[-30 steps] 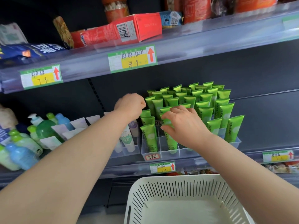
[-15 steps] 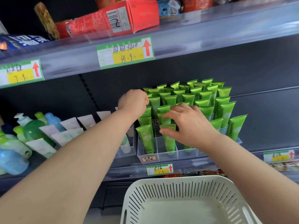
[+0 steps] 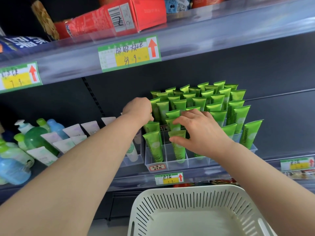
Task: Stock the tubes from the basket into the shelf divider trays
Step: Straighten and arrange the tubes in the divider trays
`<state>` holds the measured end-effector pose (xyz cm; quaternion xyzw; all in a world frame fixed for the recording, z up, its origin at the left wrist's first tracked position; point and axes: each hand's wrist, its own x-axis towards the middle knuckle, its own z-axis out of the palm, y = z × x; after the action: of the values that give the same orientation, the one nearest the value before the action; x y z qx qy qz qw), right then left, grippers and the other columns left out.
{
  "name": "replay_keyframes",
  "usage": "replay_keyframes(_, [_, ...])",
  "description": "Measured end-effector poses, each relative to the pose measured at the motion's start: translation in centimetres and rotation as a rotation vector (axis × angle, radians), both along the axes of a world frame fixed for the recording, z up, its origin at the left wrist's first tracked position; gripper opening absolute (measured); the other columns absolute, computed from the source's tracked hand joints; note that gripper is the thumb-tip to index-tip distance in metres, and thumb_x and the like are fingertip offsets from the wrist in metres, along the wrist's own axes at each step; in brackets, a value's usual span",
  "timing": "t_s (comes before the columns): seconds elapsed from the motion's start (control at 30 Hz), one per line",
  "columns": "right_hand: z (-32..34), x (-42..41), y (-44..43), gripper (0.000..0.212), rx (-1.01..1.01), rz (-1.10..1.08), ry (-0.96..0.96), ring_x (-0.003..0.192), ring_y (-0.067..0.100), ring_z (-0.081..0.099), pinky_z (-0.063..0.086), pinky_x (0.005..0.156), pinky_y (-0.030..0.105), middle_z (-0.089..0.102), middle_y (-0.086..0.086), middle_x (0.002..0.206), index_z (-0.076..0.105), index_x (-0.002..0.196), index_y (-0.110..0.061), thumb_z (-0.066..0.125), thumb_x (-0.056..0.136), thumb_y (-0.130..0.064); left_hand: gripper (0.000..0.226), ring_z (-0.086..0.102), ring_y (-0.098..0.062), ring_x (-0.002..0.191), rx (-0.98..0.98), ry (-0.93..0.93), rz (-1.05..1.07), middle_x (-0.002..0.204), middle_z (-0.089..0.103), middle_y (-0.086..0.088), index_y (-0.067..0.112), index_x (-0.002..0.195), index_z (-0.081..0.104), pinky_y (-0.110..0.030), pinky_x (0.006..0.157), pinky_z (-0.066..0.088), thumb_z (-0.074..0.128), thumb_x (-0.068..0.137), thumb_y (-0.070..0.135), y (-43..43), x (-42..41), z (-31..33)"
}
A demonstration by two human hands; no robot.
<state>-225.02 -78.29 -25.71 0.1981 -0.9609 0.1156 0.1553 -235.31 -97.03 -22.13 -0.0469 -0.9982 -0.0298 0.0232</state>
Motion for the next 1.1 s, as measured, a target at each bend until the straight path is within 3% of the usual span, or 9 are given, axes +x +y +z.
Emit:
replay_keyframes(0.1, [-0.1, -0.1, -0.1, 0.058, 0.000, -0.001, 0.002, 0.130, 0.019, 0.041, 0.034, 0.102, 0.043, 0.057, -0.001, 0.131, 0.056, 0.128, -0.027, 0.051, 0.084, -0.065, 0.021, 0.064, -0.025, 0.088, -0.031, -0.006, 0.002, 0.101, 0.069, -0.004, 0.013, 0.100, 0.073, -0.036, 0.073, 0.056, 0.077, 0.081, 0.021, -0.1, 0.0, 0.1])
replay_keyframes(0.3, [-0.3, -0.1, 0.0, 0.058, 0.015, -0.003, -0.001, 0.129, 0.019, 0.042, 0.034, 0.102, 0.042, 0.058, -0.002, 0.128, 0.056, 0.127, -0.026, 0.051, 0.084, -0.064, 0.017, 0.064, -0.025, 0.092, 0.112, 0.088, -0.051, 0.104, 0.070, -0.005, 0.016, 0.104, 0.074, -0.032, 0.072, 0.051, 0.070, 0.087, 0.015, 0.6, 0.2, -0.4])
replay_keyframes(0.57, [-0.6, 0.1, -0.3, 0.055, 0.041, 0.003, 0.019, 0.126, 0.019, 0.043, 0.034, 0.099, 0.040, 0.059, -0.004, 0.124, 0.057, 0.125, -0.027, 0.052, 0.084, -0.063, 0.016, 0.065, -0.021, 0.096, 0.281, 0.037, -0.047, 0.098, 0.071, -0.002, 0.012, 0.100, 0.076, -0.032, 0.085, 0.052, 0.072, 0.085, 0.014, -0.6, 0.5, -1.3])
replay_keyframes(0.7, [-0.3, 0.1, -1.1, 0.053, 0.050, 0.010, 0.041, 0.124, 0.019, 0.044, 0.035, 0.097, 0.040, 0.059, -0.004, 0.123, 0.057, 0.124, -0.028, 0.052, 0.085, -0.062, 0.023, 0.064, -0.017, 0.101, 0.374, 0.070, -0.061, 0.107, 0.071, 0.001, 0.016, 0.106, 0.075, -0.033, 0.092, 0.051, 0.075, 0.083, 0.016, -1.0, 0.8, -1.3])
replay_keyframes(0.97, [0.2, -0.5, -4.0, 0.035, -0.021, 0.031, 0.042, 0.124, 0.019, 0.042, 0.033, 0.098, 0.041, 0.062, -0.004, 0.120, 0.059, 0.123, -0.026, 0.055, 0.091, -0.039, 0.010, 0.065, -0.011, 0.086, 0.379, 0.116, -0.107, 0.083, 0.068, 0.014, 0.029, 0.079, 0.071, -0.035, 0.083, 0.054, 0.075, 0.081, 0.020, -3.1, 2.4, 0.1])
replay_keyframes(1.1, [-0.1, -1.3, -6.0, 0.028, 0.022, 0.022, 0.001, 0.120, 0.019, 0.039, 0.031, 0.094, 0.040, 0.064, -0.004, 0.111, 0.062, 0.118, -0.027, 0.049, 0.095, -0.036, 0.010, 0.065, -0.008, 0.087, 0.328, -0.012, -0.178, 0.086, 0.070, 0.013, 0.027, 0.090, 0.075, -0.034, 0.086, 0.054, 0.075, 0.082, 0.022, -3.6, 3.2, 0.1])
